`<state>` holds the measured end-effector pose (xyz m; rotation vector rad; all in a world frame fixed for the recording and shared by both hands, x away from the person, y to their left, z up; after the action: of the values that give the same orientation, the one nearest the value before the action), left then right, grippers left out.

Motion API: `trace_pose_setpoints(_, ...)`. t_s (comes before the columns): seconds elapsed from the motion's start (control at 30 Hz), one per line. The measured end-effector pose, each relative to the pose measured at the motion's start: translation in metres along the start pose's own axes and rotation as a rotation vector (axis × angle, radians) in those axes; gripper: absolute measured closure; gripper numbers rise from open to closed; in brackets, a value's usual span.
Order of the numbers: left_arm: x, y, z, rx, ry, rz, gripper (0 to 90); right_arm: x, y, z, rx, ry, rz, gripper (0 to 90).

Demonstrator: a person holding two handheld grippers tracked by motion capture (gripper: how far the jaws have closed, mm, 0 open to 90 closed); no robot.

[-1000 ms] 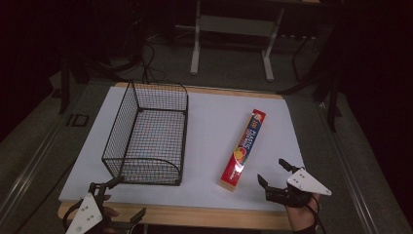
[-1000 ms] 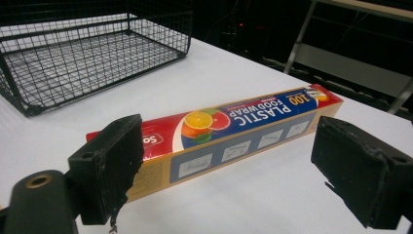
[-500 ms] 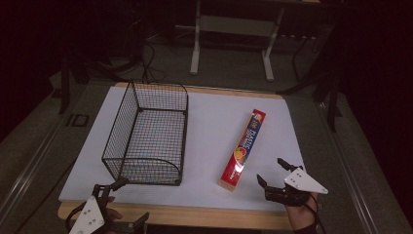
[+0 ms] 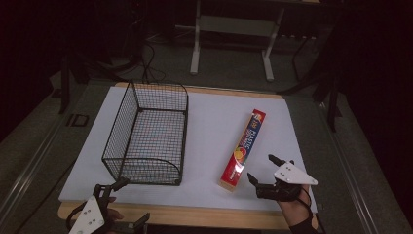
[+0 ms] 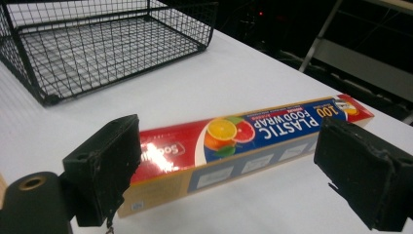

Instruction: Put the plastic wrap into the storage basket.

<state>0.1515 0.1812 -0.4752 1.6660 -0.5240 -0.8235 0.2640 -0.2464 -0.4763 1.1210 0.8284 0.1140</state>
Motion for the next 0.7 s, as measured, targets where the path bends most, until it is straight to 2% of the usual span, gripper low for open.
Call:
trace_pose_setpoints(0.1,-0.001,0.0,0.0,-0.002,-0.005,0.007,0.1,0.001,0.012,0.003,0.029,-0.018,0.028,9.4)
trace_pose_setpoints(0.13,-0.001,0.0,-0.001,-0.006,-0.008,0.011,0.1,0.003,0.018,0.004,0.042,-0.038,0.039,9.4)
trace_pose_setpoints(0.2,-0.001,0.0,-0.001,-0.015,-0.009,0.013,0.1,0.006,0.026,0.004,0.066,-0.044,0.04,9.4)
trace_pose_setpoints(0.27,-0.002,0.0,-0.001,-0.015,-0.011,0.014,0.1,0.01,0.034,0.005,0.072,-0.073,0.026,9.4)
trace_pose_setpoints(0.37,-0.002,0.0,-0.001,-0.012,-0.014,0.016,0.1,0.013,0.04,0.006,0.083,-0.077,0.024,9.5)
trace_pose_setpoints(0.4,-0.002,0.0,-0.001,-0.009,-0.013,0.014,0.1,0.016,0.044,0.006,0.084,-0.095,0.014,9.5)
trace_pose_setpoints(0.47,-0.002,0.0,-0.001,-0.01,-0.016,0.015,0.1,0.024,0.05,0.008,0.106,-0.124,-0.009,9.5)
trace_pose_setpoints(0.57,-0.002,0.0,0.0,-0.006,-0.014,0.013,0.1,0.031,0.055,0.01,0.14,-0.128,-0.032,9.5)
trace_pose_setpoints(0.7,-0.001,0.0,0.0,-0.005,-0.017,0.012,0.1,0.037,0.062,0.016,0.217,-0.131,-0.049,10.3)
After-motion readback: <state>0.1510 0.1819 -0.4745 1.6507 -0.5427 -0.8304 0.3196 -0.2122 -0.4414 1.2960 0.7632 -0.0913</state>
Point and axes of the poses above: each handheld gripper's, and its own axes: x roughly forward along the jaws, y roughly out of its top, z roughly to its right, the point moved 3 cm from there along x, roughly forward along the jaws, and after that the axes turned 8 degrees about -z, right-handed, at the moved point
